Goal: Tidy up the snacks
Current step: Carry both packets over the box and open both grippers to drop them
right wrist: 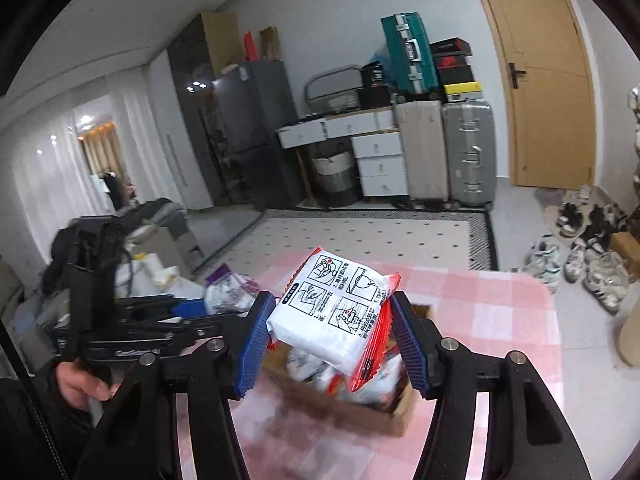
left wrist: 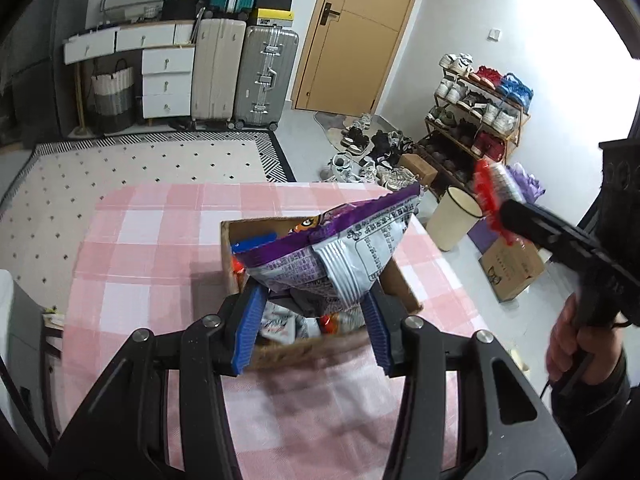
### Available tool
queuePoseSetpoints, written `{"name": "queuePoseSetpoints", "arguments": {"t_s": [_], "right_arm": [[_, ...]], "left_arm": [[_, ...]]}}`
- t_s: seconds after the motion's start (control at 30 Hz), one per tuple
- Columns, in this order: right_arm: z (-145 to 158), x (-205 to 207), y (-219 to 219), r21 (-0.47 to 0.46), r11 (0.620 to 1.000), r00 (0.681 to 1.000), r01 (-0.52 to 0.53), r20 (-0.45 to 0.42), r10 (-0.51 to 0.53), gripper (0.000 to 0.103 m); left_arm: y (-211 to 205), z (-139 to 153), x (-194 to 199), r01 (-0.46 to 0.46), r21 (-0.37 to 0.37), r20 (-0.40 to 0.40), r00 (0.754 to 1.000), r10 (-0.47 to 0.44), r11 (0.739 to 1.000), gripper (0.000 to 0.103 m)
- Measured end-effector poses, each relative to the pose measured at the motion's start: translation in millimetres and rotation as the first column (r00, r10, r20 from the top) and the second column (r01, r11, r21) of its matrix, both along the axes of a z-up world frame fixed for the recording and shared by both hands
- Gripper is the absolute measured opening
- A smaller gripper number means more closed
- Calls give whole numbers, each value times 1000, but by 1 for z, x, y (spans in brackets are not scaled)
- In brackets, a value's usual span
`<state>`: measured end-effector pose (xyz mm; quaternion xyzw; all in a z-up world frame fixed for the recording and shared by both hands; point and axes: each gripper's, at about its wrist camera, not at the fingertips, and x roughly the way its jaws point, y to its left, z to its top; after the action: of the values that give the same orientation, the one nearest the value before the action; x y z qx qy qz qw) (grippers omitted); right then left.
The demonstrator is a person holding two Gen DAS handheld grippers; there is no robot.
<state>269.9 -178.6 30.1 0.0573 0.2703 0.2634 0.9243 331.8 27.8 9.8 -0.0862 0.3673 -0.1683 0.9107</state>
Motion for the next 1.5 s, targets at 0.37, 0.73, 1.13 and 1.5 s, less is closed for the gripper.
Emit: {"name": "queuePoseSetpoints", "arguments": {"t_s": [0.37,0.73,1.13,1.5], "right_arm": [[-27,80,24,-16,1000,995,-25,-95,23,59],[-66,123,38,-42,998,989,-40,-143,33,60],[-77,123,30,-52,998,992,-21,-129,14,63],[-49,86,19,-38,999,998,-4,-60,2,72]], "left_arm": [[-26,-14,66,32,40,-44,999,-30,999,44],[-39,-45,98,52,62,-80,996,-47,997,44],[-36,-61,108,49,60,-113,993,-42,997,61],[-30,-40,77,25,68,-75,997,-20,997,65]]}}
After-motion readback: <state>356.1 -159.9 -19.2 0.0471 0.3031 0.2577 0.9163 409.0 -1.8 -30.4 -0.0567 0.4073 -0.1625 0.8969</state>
